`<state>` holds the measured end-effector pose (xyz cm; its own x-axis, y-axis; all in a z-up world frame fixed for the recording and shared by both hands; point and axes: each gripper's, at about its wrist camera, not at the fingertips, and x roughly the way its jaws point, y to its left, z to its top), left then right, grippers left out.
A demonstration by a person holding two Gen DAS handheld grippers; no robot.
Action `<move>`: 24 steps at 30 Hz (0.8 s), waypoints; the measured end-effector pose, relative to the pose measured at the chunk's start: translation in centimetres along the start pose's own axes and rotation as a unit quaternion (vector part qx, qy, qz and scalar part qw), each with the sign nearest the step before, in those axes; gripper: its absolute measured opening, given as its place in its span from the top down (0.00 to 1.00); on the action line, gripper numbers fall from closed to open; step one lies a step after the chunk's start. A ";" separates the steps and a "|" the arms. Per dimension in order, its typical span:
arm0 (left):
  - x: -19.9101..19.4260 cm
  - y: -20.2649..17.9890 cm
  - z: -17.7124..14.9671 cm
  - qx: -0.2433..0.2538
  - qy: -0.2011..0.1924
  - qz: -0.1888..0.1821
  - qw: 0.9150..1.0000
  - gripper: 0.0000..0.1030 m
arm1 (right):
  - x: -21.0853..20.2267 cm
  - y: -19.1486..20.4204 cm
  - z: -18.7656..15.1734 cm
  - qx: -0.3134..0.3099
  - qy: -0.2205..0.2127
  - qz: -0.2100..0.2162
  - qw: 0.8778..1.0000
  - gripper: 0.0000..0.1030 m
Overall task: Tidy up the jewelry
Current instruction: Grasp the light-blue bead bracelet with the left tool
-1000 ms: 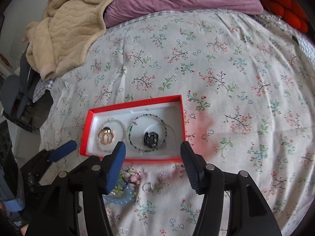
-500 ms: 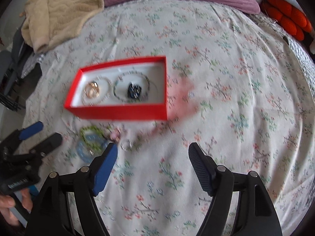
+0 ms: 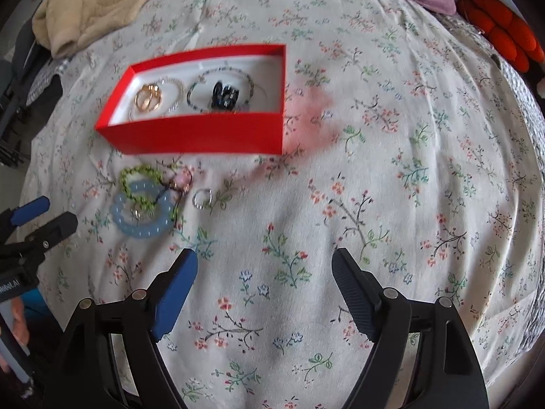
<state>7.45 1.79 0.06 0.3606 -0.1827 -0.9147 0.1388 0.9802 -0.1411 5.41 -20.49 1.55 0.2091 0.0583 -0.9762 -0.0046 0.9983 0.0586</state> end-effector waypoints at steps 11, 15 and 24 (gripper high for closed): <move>1.1 1.7 0.2 -0.051 0.008 -0.051 0.997 0.09 | 1.2 -0.4 -0.4 0.001 0.019 -0.016 1.000 0.19; 1.6 0.9 0.5 -0.048 0.002 -0.076 0.996 0.21 | 1.6 -0.7 -0.3 0.007 0.020 -0.015 1.000 0.19; 4.3 -0.9 1.0 -0.026 0.017 -0.093 0.995 0.57 | 1.7 -1.1 -0.2 0.011 0.021 -0.016 1.000 0.19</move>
<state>9.82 0.03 -3.30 0.3023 -0.3587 -0.8832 0.1520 0.9328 -0.3268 5.54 -21.50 -0.22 0.1674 0.0272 -0.9855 0.0238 0.9992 0.0317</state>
